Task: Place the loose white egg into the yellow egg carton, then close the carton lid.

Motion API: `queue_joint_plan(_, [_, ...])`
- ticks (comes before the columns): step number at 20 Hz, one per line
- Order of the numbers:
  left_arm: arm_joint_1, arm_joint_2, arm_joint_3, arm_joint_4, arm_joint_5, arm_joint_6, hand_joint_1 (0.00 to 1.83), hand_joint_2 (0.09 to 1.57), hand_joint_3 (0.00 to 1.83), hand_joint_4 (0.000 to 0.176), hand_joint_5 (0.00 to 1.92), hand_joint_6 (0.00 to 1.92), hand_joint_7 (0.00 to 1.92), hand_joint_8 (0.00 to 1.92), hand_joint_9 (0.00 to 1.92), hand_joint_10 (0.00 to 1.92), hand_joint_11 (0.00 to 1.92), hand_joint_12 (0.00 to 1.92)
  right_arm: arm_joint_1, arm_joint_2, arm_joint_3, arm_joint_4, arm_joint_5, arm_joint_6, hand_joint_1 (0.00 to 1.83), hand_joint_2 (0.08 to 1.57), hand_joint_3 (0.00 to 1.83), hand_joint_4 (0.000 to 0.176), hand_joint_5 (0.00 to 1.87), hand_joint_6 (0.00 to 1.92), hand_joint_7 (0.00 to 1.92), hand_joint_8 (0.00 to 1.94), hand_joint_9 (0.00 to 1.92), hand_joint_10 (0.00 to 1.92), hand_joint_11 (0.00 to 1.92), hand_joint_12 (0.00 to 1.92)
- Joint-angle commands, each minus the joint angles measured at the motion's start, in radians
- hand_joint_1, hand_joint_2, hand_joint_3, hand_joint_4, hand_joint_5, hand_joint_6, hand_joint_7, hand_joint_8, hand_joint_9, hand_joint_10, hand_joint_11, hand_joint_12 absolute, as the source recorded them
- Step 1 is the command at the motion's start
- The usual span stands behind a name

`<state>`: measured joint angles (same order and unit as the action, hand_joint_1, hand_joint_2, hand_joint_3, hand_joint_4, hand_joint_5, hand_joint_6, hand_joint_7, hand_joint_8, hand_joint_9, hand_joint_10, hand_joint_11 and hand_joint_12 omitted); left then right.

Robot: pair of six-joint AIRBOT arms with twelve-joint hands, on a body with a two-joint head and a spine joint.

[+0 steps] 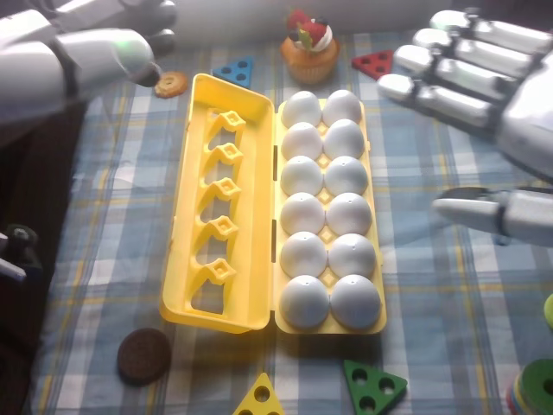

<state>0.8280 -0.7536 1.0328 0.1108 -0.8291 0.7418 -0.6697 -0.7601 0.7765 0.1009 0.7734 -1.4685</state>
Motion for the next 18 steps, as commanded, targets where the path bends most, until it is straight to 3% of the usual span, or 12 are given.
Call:
queue_joint_plan(1, [-0.006, -0.008, 0.010, -0.025, -0.120, -0.041, 0.00, 1.39, 0.00, 0.017, 0.00, 0.00, 0.09, 0.00, 0.32, 0.05, 0.00, 1.33, -0.011, 0.023, -0.015, -0.001, 0.179, -0.003, 0.04, 1.34, 0.02, 0.070, 0.00, 0.00, 0.00, 0.00, 0.00, 0.00, 0.00, 0.00])
queue_joint_plan(2, [-0.002, -0.012, 0.021, -0.025, -0.114, -0.071, 0.00, 1.41, 0.00, 0.000, 0.00, 0.00, 0.08, 0.00, 0.35, 0.07, 0.00, 1.43, -0.037, 0.045, -0.032, 0.002, 0.204, -0.003, 0.11, 1.34, 0.02, 0.078, 0.00, 0.00, 0.00, 0.00, 0.00, 0.00, 0.00, 0.00])
queue_joint_plan(3, [0.003, -0.014, 0.028, -0.025, -0.106, -0.089, 0.00, 1.41, 0.00, 0.000, 0.00, 0.00, 0.08, 0.00, 0.34, 0.06, 0.00, 1.41, -0.062, 0.064, -0.047, 0.005, 0.227, -0.003, 0.16, 1.34, 0.02, 0.065, 0.00, 0.00, 0.00, 0.00, 0.00, 0.00, 0.00, 0.00])
queue_joint_plan(5, [0.023, -0.014, 0.039, -0.021, -0.088, -0.128, 0.00, 1.39, 0.00, 0.000, 0.00, 0.00, 0.11, 0.01, 0.37, 0.07, 0.00, 1.38, -0.094, 0.089, -0.067, 0.007, 0.251, -0.003, 0.28, 1.34, 0.01, 0.075, 0.00, 0.00, 0.00, 0.00, 0.00, 0.00, 0.00, 0.00])
queue_joint_plan(6, [0.031, -0.015, 0.047, -0.020, -0.075, -0.150, 0.00, 1.37, 0.00, 0.000, 0.00, 0.00, 0.09, 0.00, 0.41, 0.08, 0.05, 1.41, -0.103, 0.097, -0.073, 0.011, 0.257, -0.003, 0.30, 1.36, 0.01, 0.073, 0.00, 0.00, 0.00, 0.00, 0.00, 0.00, 0.00, 0.00])
queue_joint_plan(7, [0.042, -0.019, 0.055, -0.018, -0.054, -0.167, 0.00, 1.37, 0.00, 0.000, 0.00, 0.00, 0.07, 0.01, 0.37, 0.07, 0.07, 1.43, -0.106, 0.101, -0.076, 0.015, 0.259, -0.003, 0.31, 1.36, 0.01, 0.058, 0.00, 0.00, 0.00, 0.00, 0.00, 0.00, 0.00, 0.00])
queue_joint_plan(9, [0.072, -0.035, 0.074, -0.010, -0.018, -0.212, 0.00, 1.38, 0.00, 0.000, 0.00, 0.00, 0.09, 0.01, 0.37, 0.06, 0.04, 1.46, -0.107, 0.102, -0.077, 0.015, 0.259, -0.003, 0.32, 1.36, 0.01, 0.062, 0.00, 0.00, 0.00, 0.00, 0.00, 0.00, 0.00, 0.00])
queue_joint_plan(12, [0.145, -0.069, 0.094, -0.015, -0.007, -0.271, 0.04, 1.41, 0.00, 0.000, 0.00, 0.00, 0.02, 0.00, 0.24, 0.00, 0.00, 1.26, -0.107, 0.102, -0.079, 0.015, 0.259, -0.003, 0.34, 1.35, 0.00, 0.074, 0.00, 0.00, 0.00, 0.00, 0.00, 0.00, 0.00, 0.00])
queue_joint_plan(13, [0.150, -0.073, 0.094, -0.015, -0.005, -0.275, 0.07, 1.42, 0.00, 0.000, 0.00, 0.00, 0.00, 0.00, 0.20, 0.00, 0.00, 1.21, -0.107, 0.102, -0.079, 0.015, 0.259, -0.003, 0.35, 1.35, 0.00, 0.069, 0.00, 0.00, 0.00, 0.00, 0.00, 0.00, 0.00, 0.00])
queue_joint_plan(15, [0.159, -0.092, 0.098, 0.008, 0.019, -0.296, 0.07, 1.43, 0.00, 0.000, 0.00, 0.00, 0.01, 0.00, 0.19, 0.00, 0.00, 1.20, -0.107, 0.102, -0.079, 0.016, 0.259, -0.003, 0.35, 1.35, 0.00, 0.079, 0.00, 0.00, 0.00, 0.00, 0.00, 0.00, 0.00, 0.00])
queue_joint_plan(16, [0.162, -0.102, 0.101, 0.021, 0.025, -0.312, 0.05, 1.44, 0.00, 0.000, 0.00, 0.00, 0.00, 0.00, 0.13, 0.00, 0.00, 1.06, -0.107, 0.102, -0.079, 0.018, 0.259, -0.003, 0.34, 1.35, 0.00, 0.082, 0.00, 0.00, 0.00, 0.00, 0.00, 0.00, 0.01, 0.01])
queue_joint_plan(18, [0.169, -0.117, 0.107, 0.050, 0.035, -0.347, 0.01, 1.46, 0.00, 0.000, 0.00, 0.00, 0.00, 0.00, 0.15, 0.01, 0.00, 1.11, -0.109, 0.102, -0.080, 0.020, 0.259, -0.003, 0.32, 1.34, 0.00, 0.078, 0.00, 0.00, 0.00, 0.00, 0.00, 0.00, 0.02, 0.01])
